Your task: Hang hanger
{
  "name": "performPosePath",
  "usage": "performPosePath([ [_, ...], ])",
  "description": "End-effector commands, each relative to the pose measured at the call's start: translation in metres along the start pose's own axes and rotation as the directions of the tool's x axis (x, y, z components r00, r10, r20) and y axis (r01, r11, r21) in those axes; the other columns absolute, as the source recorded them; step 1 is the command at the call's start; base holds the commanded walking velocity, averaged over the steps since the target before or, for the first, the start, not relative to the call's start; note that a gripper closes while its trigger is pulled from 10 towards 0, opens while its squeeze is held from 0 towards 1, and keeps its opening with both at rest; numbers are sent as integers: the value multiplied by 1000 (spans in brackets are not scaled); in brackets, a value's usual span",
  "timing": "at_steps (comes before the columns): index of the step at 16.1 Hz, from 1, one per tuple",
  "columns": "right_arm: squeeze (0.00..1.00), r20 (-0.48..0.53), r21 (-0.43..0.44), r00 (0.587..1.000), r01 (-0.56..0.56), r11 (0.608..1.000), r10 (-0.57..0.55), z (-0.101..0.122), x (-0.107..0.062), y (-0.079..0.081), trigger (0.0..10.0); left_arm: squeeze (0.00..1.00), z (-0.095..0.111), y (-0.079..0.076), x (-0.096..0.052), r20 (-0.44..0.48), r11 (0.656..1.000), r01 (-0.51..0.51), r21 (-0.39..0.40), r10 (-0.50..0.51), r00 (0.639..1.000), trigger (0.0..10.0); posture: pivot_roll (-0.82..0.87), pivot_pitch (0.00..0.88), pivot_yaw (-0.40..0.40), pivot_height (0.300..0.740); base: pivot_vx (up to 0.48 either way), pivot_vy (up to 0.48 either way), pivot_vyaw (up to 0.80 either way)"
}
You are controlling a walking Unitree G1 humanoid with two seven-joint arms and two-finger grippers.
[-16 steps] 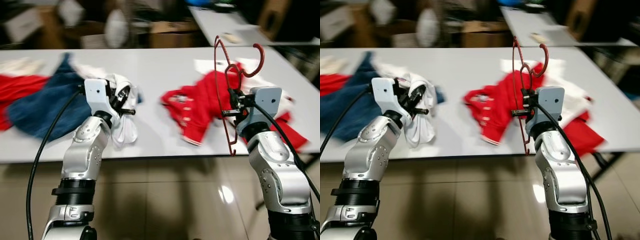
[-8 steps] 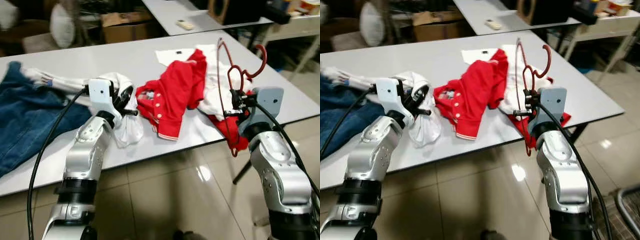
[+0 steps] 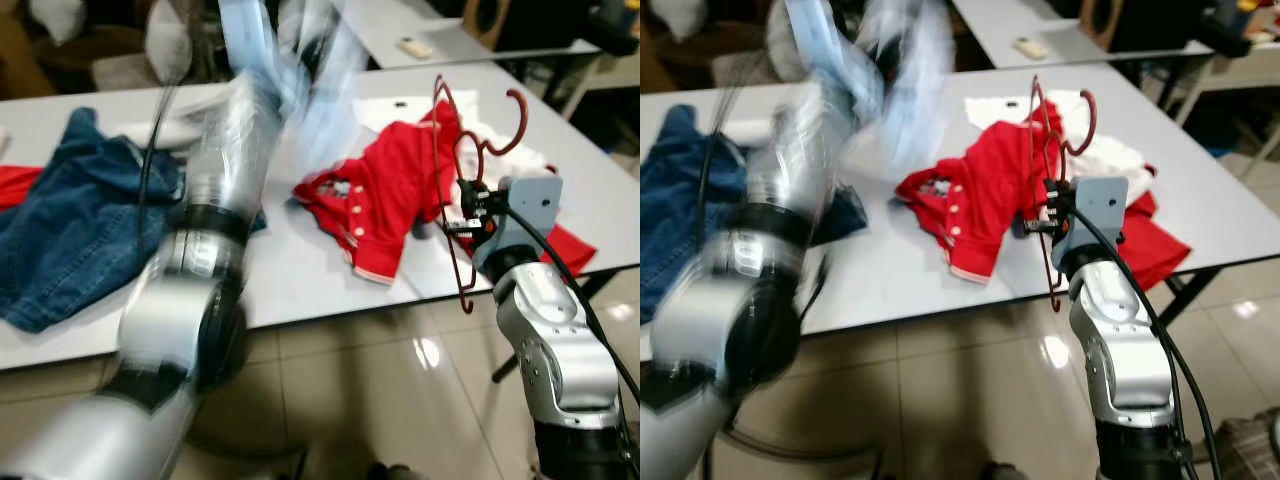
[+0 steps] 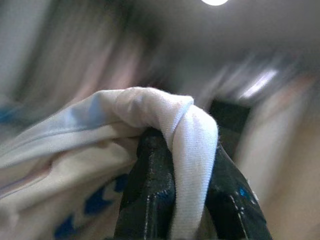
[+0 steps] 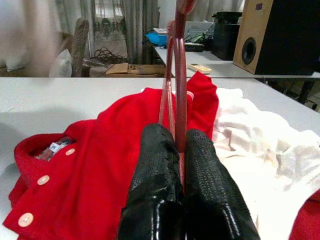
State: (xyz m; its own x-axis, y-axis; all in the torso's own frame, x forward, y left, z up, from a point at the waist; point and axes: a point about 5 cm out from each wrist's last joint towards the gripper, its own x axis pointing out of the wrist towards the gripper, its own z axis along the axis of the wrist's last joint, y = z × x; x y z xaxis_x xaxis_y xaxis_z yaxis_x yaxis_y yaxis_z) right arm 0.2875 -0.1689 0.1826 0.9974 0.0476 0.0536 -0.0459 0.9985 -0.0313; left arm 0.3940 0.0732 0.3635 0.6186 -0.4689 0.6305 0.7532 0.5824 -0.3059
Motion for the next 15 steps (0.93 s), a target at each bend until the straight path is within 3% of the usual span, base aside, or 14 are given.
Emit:
performPosePath([
  [1,0,37,-3,998,44,999,-44,7,-5,-7,10000,0,30,-19,11,164,989,144,-44,-135,977,10000,-130,0,73,740,0,0,0],
  [2,0,44,0,997,68,998,-68,7,-7,-10,10000,0,36,-17,11,225,976,207,-66,-187,956,10000,-138,0,86,740,0,0,0],
  [3,0,45,0,997,71,998,-70,7,-8,-10,10000,0,34,-15,10,225,975,209,-73,-188,956,10000,-141,0,91,740,0,0,0],
  [4,0,50,1,996,79,997,-79,8,-8,-11,10000,0,-6,9,-10,82,989,102,-104,-94,992,10000,-138,0,83,740,0,0,0],
  [5,0,52,1,995,80,997,-80,8,-8,-12,10000,0,-33,21,-25,-56,999,3,-38,-5,998,10000,-136,0,82,740,0,0,0],
  [6,0,54,0,995,79,997,-79,9,-7,-12,10000,0,-74,38,-54,-260,991,-95,91,116,959,10000,-134,0,78,740,0,0,0],
  [7,0,52,-3,996,69,998,-69,9,-6,-11,10000,0,-112,56,-92,-468,930,-148,337,302,831,10000,-130,0,71,740,0,0,0],
  [9,0,44,-4,997,60,998,-60,8,-5,-9,10000,0,-130,71,-123,-532,878,-227,421,442,723,10000,-130,0,71,740,0,0,0],
  [10,0,42,-3,998,53,999,-53,7,-5,-8,10000,0,-134,77,-134,-537,832,-236,503,514,669,10000,-120,0,58,740,0,0,0],
  [11,0,41,-3,998,48,999,-48,8,-5,-7,10000,0,-135,80,-140,-534,797,-223,561,554,638,10000,-120,0,58,740,0,0,0],
  [13,0,41,-3,998,47,999,-47,8,-5,-7,10000,0,-135,81,-141,-531,788,-223,574,565,631,10000,-120,0,59,740,0,0,0],
  [14,0,41,-4,998,47,999,-47,7,-4,-7,10000,0,-135,83,-142,-516,761,-223,609,594,617,10000,-122,0,62,740,0,0,0],
  [15,0,43,-3,998,52,999,-52,7,-5,-7,10000,0,-130,81,-135,-509,771,-194,607,564,650,10000,-127,0,74,740,0,0,0],
])
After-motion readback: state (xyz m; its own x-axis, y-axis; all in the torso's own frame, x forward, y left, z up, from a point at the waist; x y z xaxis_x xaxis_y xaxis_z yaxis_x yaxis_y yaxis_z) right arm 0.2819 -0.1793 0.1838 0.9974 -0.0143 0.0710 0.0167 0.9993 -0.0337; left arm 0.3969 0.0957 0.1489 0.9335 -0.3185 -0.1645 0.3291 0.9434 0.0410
